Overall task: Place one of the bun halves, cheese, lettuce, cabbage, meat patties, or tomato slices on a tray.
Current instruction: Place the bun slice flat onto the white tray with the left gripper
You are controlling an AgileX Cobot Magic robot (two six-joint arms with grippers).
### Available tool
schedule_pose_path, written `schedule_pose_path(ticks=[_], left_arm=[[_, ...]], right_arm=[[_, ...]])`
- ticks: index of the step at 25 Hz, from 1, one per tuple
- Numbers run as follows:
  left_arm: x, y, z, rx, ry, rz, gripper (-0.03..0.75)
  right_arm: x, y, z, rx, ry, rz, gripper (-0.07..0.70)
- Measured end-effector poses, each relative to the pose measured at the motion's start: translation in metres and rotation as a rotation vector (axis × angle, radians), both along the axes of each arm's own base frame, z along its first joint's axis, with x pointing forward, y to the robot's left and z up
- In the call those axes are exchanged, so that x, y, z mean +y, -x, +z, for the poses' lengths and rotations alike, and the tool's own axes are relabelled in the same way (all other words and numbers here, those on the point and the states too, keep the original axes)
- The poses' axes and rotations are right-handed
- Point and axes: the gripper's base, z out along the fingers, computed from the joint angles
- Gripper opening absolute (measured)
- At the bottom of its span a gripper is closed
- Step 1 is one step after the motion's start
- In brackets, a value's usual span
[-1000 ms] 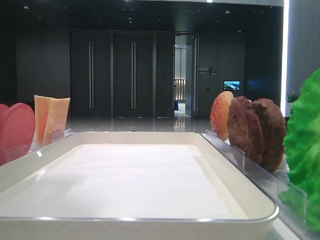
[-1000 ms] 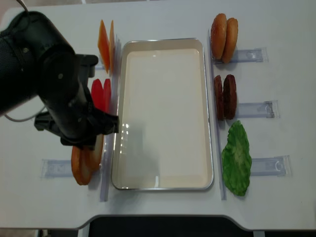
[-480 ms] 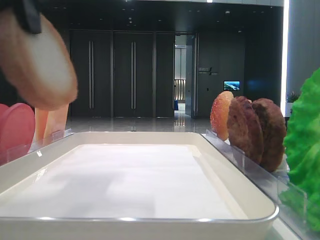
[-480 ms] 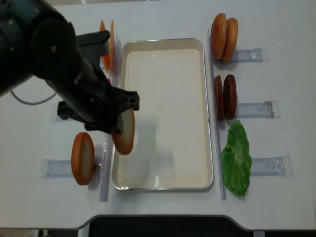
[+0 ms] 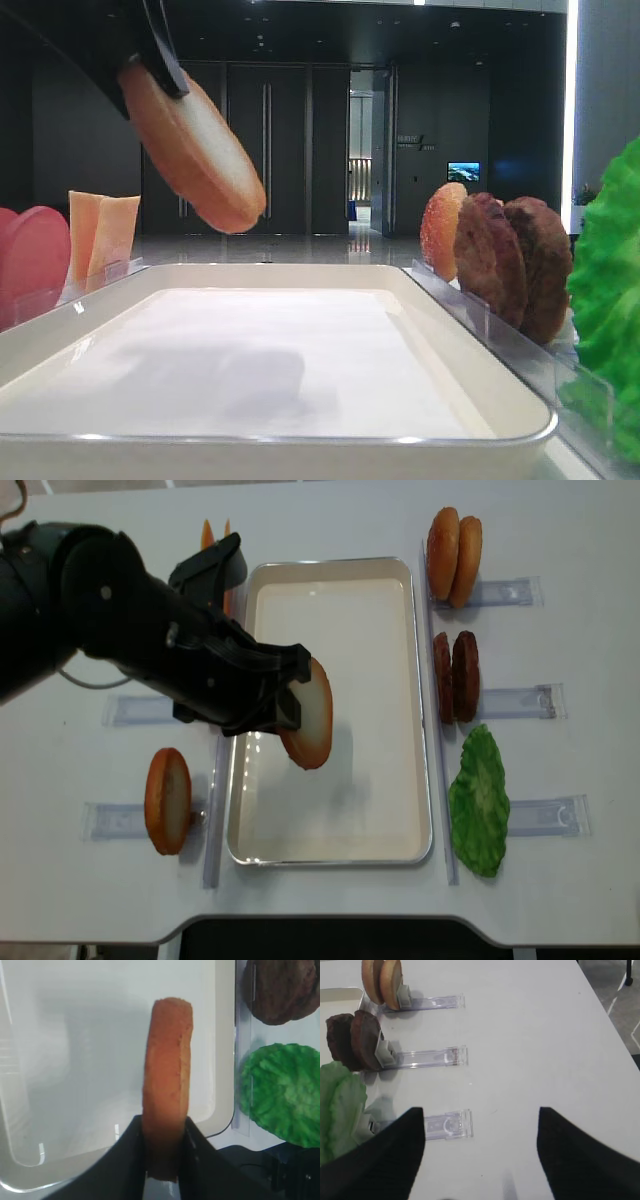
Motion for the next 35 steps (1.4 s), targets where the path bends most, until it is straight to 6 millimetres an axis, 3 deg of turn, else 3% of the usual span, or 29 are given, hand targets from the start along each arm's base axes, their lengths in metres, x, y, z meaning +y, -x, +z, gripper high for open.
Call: schedule_pose_path(ticks=[9,16,35], left_arm=[[-0.006,-0.014,-0.047,0.058,0.085,-0.028,0.135],[-0.013,-0.024,-0.07,0.086,0.103,-0.042,0.135],[-0.017,-0.027,-0.087,0.124,0.1,-0.049,0.135]], right_arm=[[0.0,0.0,0.0,0.0,0.0,0.0,0.458],[0.0,0.0,0.0,0.0,0.0,0.0,0.458],[0.0,0.0,0.0,0.0,0.0,0.0,0.458]])
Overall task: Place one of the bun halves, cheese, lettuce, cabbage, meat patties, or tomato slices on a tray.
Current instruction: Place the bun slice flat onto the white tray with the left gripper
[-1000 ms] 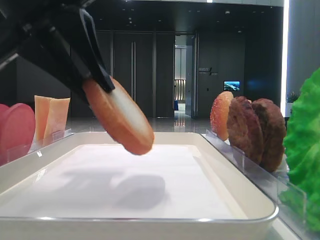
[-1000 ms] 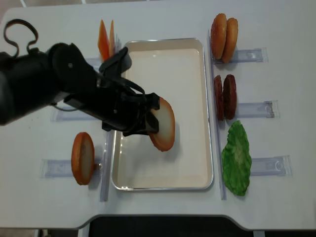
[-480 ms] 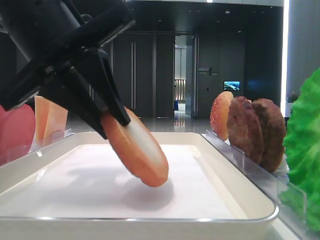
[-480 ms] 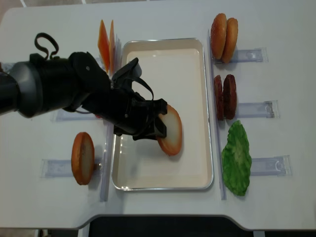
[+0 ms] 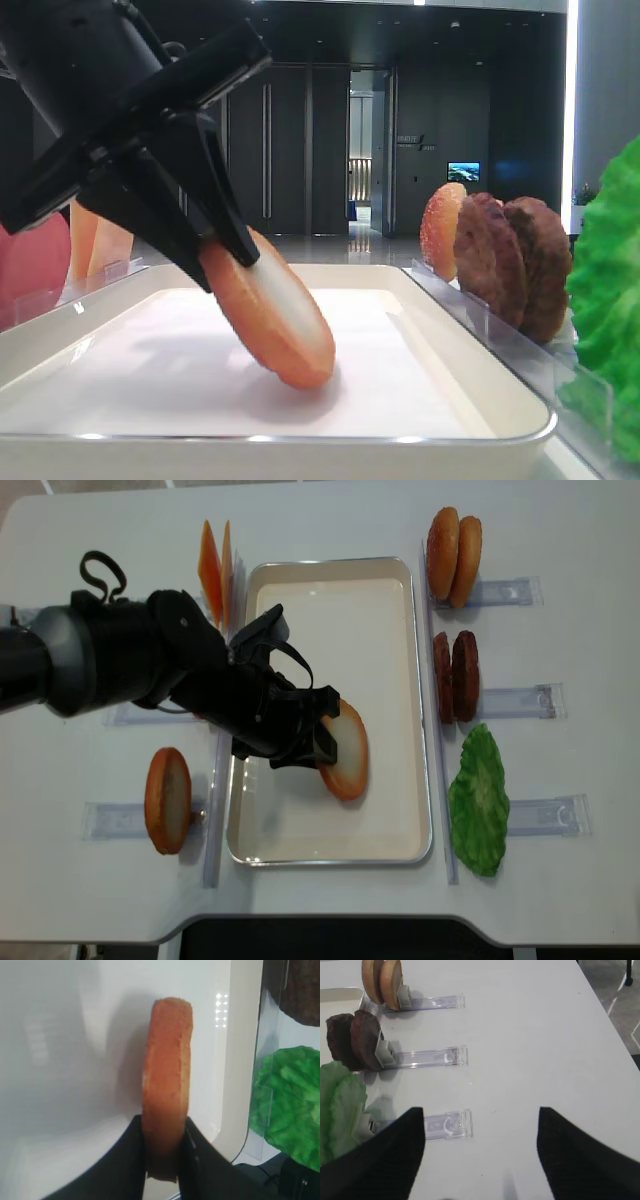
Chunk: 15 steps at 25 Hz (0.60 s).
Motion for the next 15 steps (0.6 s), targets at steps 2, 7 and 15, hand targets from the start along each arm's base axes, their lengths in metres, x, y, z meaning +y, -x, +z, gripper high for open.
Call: schedule_pose_path(ticks=[2,7,15], left_arm=[[0.0,0.0,-0.0003,0.0,-0.001,-0.001,0.135],[-0.0002,-0.0003,-0.0029,0.005,-0.007,-0.006,0.135],[-0.0005,-0.0007,-0.0072,0.014,-0.014,-0.011,0.13]], right_arm=[[0.0,0.0,0.0,0.0,0.0,0.0,0.458],[0.0,0.0,0.0,0.0,0.0,0.0,0.458],[0.0,0.0,0.0,0.0,0.0,0.0,0.458]])
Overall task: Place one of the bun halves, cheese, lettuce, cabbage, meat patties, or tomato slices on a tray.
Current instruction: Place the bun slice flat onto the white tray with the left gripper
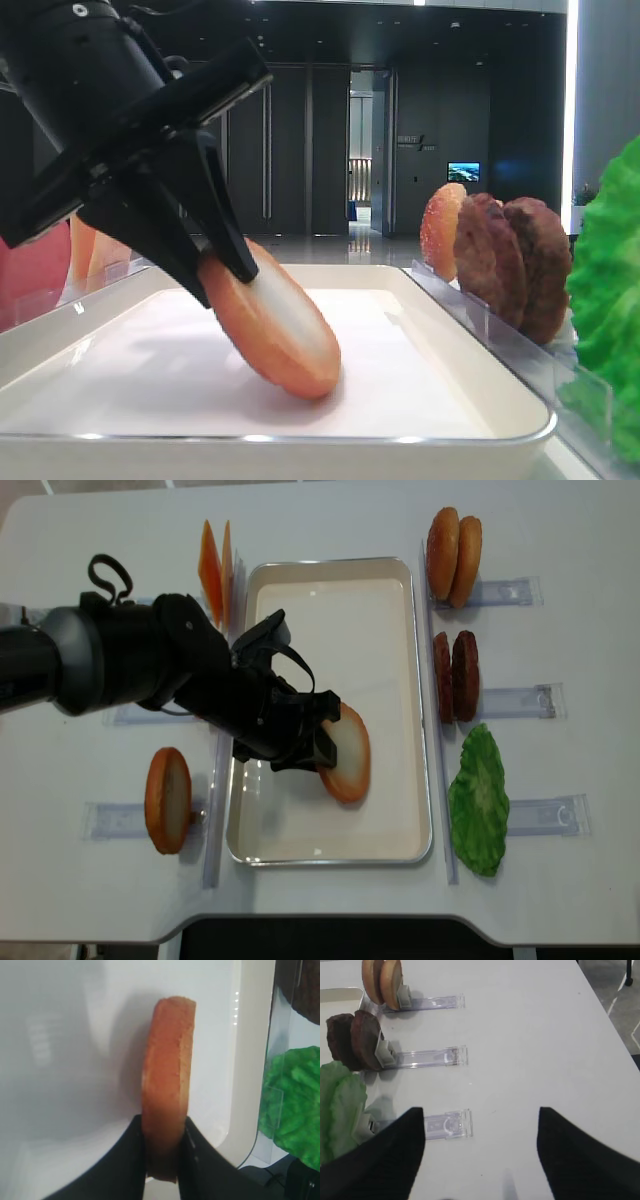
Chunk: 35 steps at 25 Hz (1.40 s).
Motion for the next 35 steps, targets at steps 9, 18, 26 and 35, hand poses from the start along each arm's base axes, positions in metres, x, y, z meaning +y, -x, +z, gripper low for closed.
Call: schedule_pose_path(ticks=[9,18,26,35], left_arm=[[0.0,0.001,0.0,0.013,-0.006,-0.011,0.193],[0.003,0.004,-0.002,0.034,-0.04,-0.024,0.411],[0.01,0.006,0.002,0.059,-0.073,-0.027,0.483],[0.03,0.011,0.022,0.058,-0.163,-0.007,0.525]], right_arm=[[0.0,0.0,0.0,0.0,0.0,0.0,0.458],[0.0,0.0,0.0,0.0,0.0,0.0,0.458],[0.0,0.0,0.0,0.0,0.0,0.0,0.458],[0.0,0.0,0.0,0.0,0.0,0.0,0.458]])
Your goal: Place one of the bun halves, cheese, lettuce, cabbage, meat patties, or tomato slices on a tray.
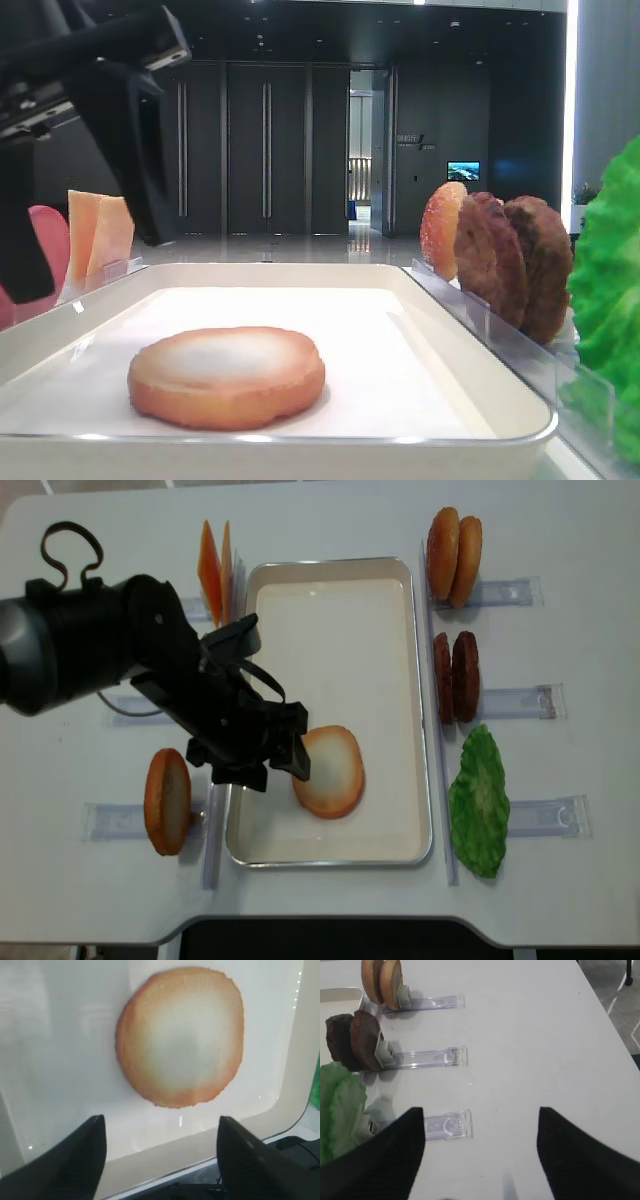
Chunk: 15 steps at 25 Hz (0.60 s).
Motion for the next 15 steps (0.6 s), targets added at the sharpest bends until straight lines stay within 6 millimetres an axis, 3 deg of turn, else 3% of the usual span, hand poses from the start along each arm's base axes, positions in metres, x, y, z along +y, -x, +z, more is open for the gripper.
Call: schedule_pose_path(ticks=[15], left_arm=[[0.031,0.012,0.077,0.021,-0.295,-0.047,0.526]], right_arm=[[0.0,0.0,0.0,0.0,0.0,0.0,0.458]])
